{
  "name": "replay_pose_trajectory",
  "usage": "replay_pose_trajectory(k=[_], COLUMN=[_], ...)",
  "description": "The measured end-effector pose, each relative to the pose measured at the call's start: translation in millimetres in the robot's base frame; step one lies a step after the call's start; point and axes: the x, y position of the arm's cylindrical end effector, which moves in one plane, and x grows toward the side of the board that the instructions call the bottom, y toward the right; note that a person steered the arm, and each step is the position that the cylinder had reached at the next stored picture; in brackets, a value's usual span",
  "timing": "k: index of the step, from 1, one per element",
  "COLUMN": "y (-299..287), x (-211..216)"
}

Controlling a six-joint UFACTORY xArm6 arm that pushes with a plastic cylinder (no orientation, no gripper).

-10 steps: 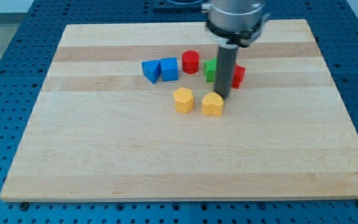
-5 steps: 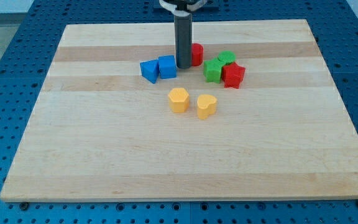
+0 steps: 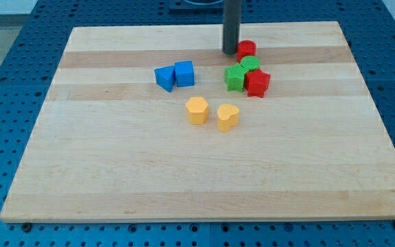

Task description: Push the red circle into the red star

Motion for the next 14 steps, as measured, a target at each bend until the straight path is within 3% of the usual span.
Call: replay_pose_trajectory(k=[6,8,9,14], y=[89,146,158,98], x=[26,-11,6,46])
